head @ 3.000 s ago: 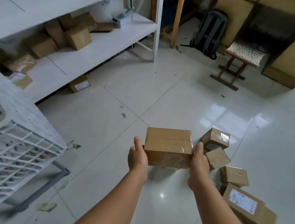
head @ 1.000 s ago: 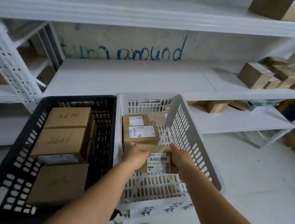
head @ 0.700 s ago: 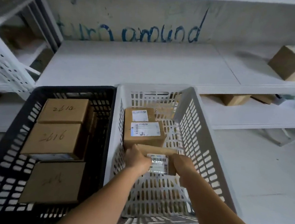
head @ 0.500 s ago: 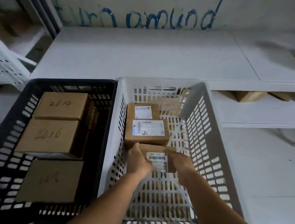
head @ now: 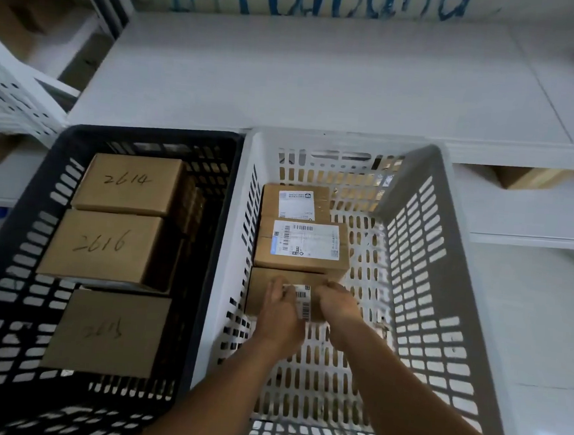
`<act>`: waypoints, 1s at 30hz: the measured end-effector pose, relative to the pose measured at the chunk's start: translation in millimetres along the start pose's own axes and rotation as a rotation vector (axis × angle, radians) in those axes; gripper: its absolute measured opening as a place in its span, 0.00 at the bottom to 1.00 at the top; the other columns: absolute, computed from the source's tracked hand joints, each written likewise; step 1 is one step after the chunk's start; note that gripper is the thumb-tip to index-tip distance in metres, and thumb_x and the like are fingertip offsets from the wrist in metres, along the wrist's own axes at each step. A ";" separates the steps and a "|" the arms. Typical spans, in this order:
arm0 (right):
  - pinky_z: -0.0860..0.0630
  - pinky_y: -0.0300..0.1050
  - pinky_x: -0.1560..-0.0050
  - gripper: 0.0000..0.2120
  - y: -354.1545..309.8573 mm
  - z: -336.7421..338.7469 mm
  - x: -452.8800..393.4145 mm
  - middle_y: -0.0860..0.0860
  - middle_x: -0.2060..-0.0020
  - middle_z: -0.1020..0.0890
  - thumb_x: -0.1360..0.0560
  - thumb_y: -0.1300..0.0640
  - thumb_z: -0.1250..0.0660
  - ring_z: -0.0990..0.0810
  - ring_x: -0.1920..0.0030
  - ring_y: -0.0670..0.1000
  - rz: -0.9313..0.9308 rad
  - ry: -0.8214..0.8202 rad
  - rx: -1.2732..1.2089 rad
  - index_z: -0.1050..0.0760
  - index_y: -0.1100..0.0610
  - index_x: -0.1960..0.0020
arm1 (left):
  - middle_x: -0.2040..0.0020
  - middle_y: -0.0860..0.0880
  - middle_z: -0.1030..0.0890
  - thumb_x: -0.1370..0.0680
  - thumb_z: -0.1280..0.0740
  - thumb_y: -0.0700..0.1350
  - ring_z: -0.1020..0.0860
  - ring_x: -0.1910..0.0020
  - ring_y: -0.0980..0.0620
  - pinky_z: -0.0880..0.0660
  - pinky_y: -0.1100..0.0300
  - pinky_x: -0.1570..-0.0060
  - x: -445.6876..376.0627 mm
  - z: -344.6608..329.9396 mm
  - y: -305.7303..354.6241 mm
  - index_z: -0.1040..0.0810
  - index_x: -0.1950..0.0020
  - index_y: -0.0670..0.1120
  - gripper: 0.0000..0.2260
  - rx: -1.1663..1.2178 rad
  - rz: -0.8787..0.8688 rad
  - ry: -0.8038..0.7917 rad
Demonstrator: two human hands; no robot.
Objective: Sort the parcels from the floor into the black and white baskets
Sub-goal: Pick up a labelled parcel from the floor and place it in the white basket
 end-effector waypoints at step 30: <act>0.30 0.44 0.61 0.10 113.0 113.8 248.8 0.52 0.60 0.22 0.23 0.53 0.42 0.26 0.61 0.52 0.283 0.532 -0.718 0.24 0.55 0.57 | 0.34 0.47 0.25 0.19 0.42 0.52 0.26 0.37 0.49 0.30 0.54 0.36 214.2 1.3 110.6 0.30 0.30 0.46 0.19 0.516 -0.398 -0.142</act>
Point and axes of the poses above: each hand's wrist, its own x-axis away from the middle knuckle, its own z-axis out of the back of the hand, y = z × x, the point moved 7 cm from there along -x, towards the middle knuckle
